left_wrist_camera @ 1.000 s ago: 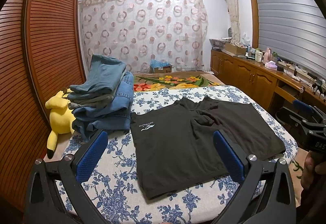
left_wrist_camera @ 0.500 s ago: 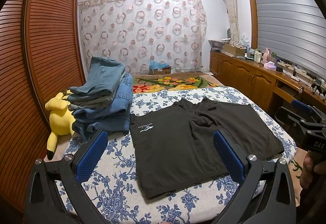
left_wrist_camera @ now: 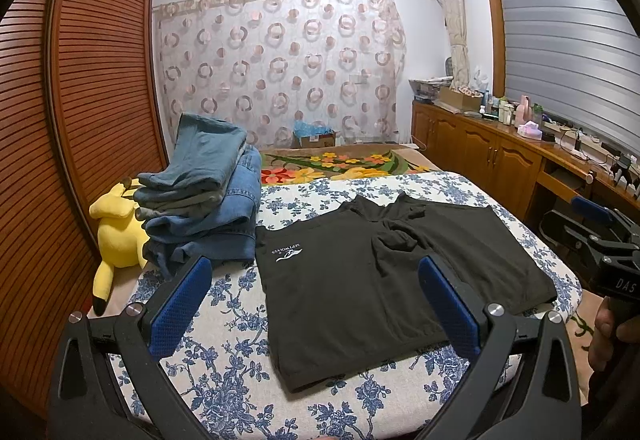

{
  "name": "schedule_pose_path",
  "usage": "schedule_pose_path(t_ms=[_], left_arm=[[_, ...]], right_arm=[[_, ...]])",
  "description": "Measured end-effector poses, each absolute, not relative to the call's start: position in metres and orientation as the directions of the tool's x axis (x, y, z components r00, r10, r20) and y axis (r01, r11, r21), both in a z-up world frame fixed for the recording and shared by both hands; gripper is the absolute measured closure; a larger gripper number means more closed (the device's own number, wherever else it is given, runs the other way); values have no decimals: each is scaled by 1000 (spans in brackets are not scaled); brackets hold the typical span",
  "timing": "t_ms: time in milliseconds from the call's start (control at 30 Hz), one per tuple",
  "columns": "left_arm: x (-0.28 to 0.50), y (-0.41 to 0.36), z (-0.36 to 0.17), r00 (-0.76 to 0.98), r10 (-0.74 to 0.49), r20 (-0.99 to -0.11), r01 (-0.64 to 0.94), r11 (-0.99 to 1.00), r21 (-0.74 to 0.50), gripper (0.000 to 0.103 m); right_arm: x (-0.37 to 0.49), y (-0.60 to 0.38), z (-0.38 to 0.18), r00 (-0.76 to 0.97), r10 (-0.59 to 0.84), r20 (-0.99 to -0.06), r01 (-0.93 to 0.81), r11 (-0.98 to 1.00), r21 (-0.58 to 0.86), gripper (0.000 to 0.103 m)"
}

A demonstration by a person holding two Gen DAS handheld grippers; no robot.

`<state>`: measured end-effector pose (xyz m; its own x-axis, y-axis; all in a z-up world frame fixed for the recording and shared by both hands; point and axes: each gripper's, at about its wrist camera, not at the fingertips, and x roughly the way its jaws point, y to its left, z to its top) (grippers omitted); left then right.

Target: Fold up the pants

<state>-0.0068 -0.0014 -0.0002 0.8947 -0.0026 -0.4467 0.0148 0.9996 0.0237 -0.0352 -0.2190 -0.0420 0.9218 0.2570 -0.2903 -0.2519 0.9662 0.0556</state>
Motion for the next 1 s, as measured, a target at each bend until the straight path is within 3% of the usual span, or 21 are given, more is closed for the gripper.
schedule_pose_path(t_ms=[767, 1000], left_arm=[[-11, -8, 10, 896, -8, -444, 19, 1000, 21, 0], [-12, -25, 30, 875, -28, -483, 36, 999, 7, 0]], right_arm=[[-36, -218, -42, 922, 255, -291, -250, 967, 56, 0], [-32, -217, -45, 913, 263, -312, -256, 965, 66, 0]])
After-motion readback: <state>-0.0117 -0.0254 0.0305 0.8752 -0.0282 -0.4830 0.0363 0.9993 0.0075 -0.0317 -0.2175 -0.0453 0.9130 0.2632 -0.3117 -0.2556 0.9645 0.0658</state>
